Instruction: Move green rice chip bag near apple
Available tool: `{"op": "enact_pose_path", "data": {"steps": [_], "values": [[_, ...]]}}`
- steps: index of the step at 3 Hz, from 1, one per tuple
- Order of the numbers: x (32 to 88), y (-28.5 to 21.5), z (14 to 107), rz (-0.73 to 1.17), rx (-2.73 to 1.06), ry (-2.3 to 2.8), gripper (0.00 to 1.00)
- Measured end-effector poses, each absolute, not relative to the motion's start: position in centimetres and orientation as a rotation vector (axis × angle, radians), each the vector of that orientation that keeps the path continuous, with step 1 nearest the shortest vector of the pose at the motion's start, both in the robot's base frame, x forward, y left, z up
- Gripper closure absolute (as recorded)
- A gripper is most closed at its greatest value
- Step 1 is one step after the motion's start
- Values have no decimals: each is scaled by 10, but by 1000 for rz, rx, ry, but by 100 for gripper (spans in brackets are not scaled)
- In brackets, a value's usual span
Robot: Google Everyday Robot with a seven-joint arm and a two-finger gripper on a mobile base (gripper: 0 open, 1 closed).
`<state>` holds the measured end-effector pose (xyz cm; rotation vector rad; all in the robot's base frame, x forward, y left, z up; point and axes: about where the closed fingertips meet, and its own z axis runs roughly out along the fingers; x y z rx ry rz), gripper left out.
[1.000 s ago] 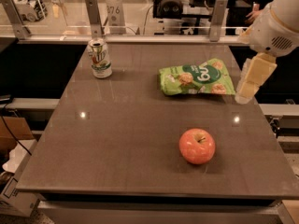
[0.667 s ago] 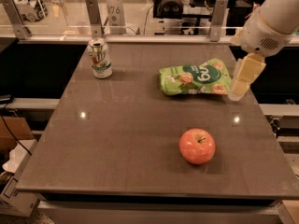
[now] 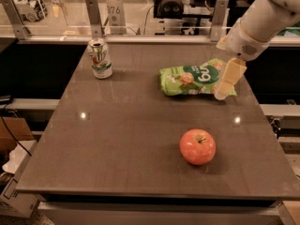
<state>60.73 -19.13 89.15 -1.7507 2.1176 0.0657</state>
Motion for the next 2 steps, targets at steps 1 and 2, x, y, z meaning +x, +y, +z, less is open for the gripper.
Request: {"op": "enact_pose_path", "data": {"steps": [1, 2], "values": [[621, -180, 875, 77, -1773, 2109, 0], [627, -170, 862, 91, -1797, 2110, 0]]}}
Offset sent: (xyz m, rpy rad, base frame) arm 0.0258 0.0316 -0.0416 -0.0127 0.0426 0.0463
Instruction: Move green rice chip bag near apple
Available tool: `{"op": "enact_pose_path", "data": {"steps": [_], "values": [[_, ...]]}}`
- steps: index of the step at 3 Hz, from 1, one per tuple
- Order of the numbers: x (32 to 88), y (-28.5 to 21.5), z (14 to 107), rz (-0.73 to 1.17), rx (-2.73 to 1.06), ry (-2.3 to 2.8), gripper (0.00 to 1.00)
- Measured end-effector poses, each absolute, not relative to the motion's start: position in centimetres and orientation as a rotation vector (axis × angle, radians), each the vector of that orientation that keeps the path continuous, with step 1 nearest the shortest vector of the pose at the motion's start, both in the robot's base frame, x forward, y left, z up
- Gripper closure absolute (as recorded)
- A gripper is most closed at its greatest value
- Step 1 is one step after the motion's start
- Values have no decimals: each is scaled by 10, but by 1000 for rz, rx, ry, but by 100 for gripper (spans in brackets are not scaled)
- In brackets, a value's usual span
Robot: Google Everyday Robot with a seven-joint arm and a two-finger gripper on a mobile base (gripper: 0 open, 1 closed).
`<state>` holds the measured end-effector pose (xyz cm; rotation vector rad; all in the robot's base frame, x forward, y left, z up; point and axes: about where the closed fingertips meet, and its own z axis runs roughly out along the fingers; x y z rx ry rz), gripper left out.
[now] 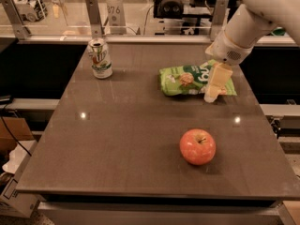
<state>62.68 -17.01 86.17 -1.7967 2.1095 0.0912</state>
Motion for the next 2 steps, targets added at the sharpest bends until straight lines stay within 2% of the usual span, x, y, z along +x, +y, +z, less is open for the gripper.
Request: {"op": "enact_pose_path", "data": {"steps": [1, 2], "values": [[629, -163, 853, 94, -1830, 2112, 18], [626, -160, 851, 99, -1856, 2099, 41]]}}
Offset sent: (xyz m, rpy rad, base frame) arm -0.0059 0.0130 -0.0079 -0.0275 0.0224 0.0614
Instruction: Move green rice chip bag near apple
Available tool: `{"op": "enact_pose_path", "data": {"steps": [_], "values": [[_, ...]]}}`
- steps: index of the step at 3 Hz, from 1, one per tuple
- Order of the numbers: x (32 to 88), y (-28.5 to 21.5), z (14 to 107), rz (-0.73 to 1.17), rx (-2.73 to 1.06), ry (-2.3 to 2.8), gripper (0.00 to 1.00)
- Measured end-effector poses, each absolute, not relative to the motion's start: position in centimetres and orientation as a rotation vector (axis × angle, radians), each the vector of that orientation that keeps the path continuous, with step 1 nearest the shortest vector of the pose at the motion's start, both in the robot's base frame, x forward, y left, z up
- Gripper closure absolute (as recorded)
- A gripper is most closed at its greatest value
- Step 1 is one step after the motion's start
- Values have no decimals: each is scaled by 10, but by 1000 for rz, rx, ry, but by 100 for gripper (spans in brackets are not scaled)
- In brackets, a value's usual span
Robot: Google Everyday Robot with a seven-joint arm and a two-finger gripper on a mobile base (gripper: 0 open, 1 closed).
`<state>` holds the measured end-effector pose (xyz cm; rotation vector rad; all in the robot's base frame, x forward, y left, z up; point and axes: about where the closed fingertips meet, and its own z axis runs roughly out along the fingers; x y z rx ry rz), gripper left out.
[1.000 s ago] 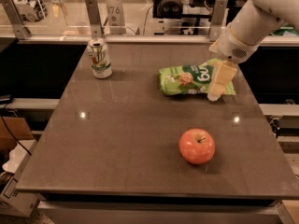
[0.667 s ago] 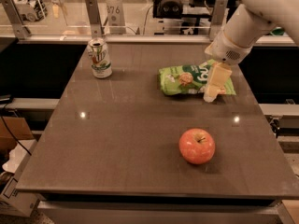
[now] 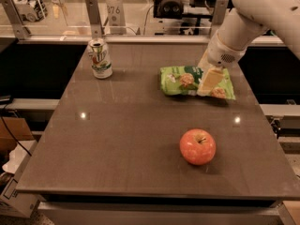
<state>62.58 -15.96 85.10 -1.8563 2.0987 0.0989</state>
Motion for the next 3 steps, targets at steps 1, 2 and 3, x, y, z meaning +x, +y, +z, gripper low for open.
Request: {"op": "enact_pose_path", "data": {"steps": [1, 2, 3], "values": [[622, -154, 857, 91, -1886, 2068, 64], [610, -154, 874, 88, -1927, 2027, 87], [591, -159, 893, 98, -1978, 1975, 100]]}}
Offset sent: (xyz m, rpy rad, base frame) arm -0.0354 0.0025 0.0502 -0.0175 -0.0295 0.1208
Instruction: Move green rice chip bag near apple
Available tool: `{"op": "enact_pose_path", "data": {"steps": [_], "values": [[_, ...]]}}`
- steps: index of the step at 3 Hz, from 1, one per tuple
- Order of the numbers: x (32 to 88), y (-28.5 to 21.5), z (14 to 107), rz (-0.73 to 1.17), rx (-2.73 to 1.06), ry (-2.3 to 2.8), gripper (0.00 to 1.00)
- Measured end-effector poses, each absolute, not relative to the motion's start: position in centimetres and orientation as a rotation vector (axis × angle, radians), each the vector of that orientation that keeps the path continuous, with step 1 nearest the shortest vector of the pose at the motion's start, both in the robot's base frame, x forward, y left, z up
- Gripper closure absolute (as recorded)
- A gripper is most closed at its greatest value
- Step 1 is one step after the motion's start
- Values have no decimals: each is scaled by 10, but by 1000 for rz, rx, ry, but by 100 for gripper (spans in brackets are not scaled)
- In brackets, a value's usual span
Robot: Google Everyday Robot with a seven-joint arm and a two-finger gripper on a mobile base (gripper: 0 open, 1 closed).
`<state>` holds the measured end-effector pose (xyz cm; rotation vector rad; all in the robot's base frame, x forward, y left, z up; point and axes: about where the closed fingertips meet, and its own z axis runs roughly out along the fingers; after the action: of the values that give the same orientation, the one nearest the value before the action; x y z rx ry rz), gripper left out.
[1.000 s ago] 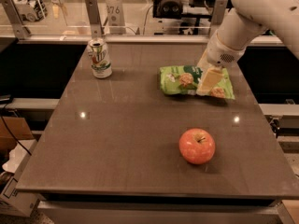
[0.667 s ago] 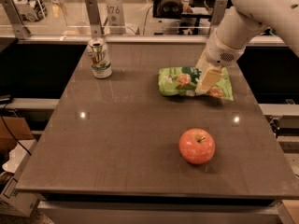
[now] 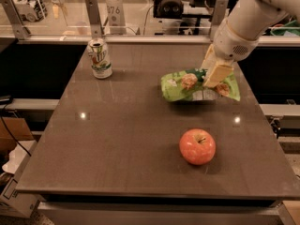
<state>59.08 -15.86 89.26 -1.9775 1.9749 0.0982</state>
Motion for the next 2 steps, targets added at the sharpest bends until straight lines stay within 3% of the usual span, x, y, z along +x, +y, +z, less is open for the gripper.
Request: {"op": "enact_pose_path", "data": {"steps": [2], "values": [[548, -158, 909, 150, -2112, 1793, 100]]}}
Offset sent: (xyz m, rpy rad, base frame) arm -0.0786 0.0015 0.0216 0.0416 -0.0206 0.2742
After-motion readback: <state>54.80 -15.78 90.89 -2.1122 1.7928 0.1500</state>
